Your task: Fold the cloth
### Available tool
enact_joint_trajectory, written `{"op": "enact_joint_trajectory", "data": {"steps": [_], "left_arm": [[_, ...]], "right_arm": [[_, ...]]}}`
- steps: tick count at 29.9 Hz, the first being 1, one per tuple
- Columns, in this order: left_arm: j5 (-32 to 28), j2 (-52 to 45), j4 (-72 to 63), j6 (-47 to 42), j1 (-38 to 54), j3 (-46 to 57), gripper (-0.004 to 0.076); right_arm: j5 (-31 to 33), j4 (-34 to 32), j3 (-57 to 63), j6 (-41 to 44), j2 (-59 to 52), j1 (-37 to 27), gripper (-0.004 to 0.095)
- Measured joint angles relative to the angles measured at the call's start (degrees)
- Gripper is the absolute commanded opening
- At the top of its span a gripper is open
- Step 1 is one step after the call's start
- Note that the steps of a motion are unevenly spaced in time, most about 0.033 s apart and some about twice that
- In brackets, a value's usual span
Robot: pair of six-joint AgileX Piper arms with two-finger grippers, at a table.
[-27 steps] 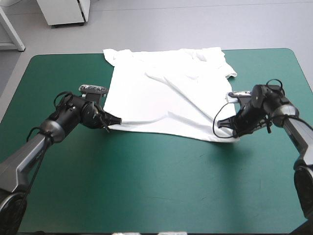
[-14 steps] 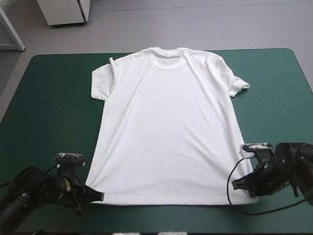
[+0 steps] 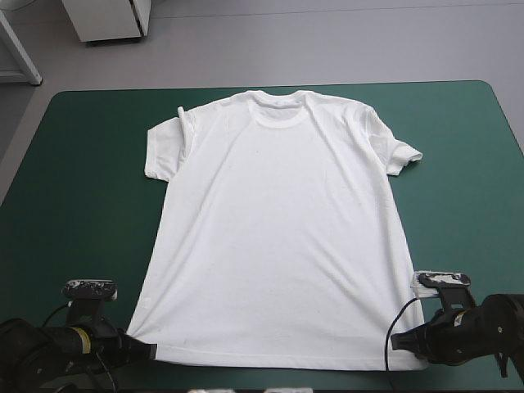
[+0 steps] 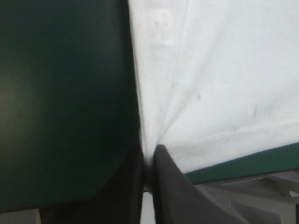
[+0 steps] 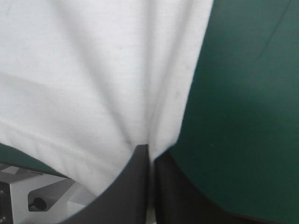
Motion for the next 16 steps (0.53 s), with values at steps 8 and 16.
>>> {"op": "enact_joint_trajectory", "data": {"steps": [8,16], "left_arm": [[-0.1,0.0,-2.6,0.4,0.0,0.1,0.0456],[0.6,0.0,-3.3,0.3,-0.1,-4.8,0.0493]], "right_arm": [[0.1,0.7,0.1,0.5,-0.2,0.0,0.0658],[0.7,2.1,-6.0,2.7,-0.2,0.0,0.0559]]}}
